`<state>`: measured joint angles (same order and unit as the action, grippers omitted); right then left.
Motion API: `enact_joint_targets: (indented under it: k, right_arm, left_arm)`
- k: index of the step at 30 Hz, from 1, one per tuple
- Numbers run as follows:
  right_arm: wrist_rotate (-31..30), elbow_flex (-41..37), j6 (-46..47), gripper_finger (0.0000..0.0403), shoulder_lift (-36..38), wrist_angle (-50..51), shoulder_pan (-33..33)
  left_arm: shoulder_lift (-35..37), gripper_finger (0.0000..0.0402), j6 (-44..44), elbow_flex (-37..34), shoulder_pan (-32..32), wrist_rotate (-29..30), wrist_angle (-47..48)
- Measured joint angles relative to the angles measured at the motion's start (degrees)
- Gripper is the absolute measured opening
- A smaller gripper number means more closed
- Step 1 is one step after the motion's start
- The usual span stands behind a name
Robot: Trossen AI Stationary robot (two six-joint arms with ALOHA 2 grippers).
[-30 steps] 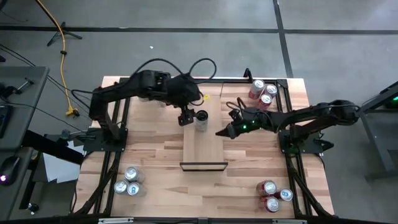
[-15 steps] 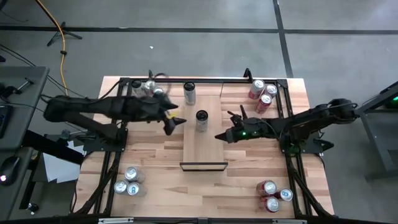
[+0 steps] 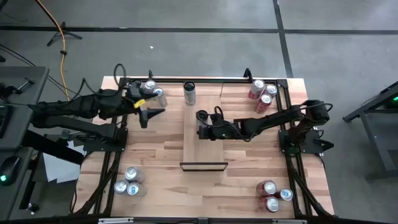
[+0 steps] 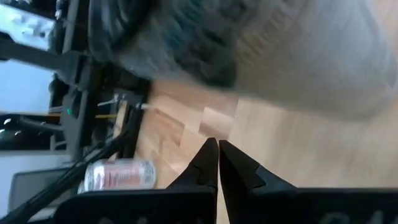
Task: Place canned beverage on shelf
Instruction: Put the bottom white-pink soda can on the shelf aligned with the other white-pink soda can
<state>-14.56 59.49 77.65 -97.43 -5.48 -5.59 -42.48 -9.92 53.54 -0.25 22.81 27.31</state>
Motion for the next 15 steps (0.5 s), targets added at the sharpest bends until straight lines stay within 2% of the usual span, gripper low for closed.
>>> enact_joint_targets:
  k: [4,8,15]
  right_arm:
    - [-0.55,1.68,3.07,0.0,-1.29,0.2,0.33]
    - [-4.9,0.97,6.25,0.0,-1.36,0.61,0.44]
    - [-7.41,0.91,4.48,0.0,-1.36,1.23,2.35]
  left_arm:
    - [2.33,0.0299,-0.06,0.0,0.27,-0.02,0.67]
    - [3.48,0.0299,-0.47,0.0,0.24,-0.04,1.65]
    - [3.14,0.0299,-0.41,0.0,0.24,1.72,1.55]
